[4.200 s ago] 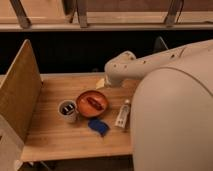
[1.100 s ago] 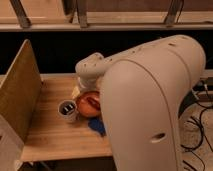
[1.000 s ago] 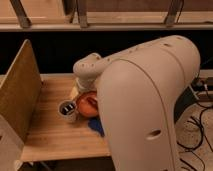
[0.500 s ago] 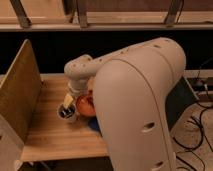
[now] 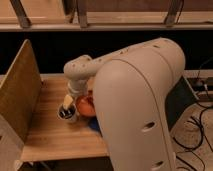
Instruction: Pick up the ceramic cup
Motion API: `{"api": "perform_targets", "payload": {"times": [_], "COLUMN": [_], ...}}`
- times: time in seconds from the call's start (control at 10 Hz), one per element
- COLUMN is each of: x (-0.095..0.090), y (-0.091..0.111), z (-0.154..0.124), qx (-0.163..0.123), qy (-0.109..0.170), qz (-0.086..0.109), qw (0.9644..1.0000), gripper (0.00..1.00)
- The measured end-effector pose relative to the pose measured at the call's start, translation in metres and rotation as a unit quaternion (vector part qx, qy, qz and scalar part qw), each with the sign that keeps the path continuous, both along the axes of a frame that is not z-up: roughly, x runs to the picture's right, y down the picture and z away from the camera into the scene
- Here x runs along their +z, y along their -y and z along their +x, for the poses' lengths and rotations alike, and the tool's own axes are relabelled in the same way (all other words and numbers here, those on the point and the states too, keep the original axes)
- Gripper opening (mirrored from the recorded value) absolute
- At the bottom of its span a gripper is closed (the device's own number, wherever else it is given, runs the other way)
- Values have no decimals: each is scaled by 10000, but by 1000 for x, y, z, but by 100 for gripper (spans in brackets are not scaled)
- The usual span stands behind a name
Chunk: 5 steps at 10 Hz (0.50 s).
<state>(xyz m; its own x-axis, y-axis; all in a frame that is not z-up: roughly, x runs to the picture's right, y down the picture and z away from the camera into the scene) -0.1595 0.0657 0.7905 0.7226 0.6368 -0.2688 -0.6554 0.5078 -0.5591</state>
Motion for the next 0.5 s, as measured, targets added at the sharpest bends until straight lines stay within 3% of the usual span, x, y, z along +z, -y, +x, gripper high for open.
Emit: {"api": "perform_targets", "payload": {"times": [0.5], "x": [28], "y": [17], "z": [19], "qx": [-133], "qy": [-302], "qz": [261], "qw": [9991], "gripper": [80]}}
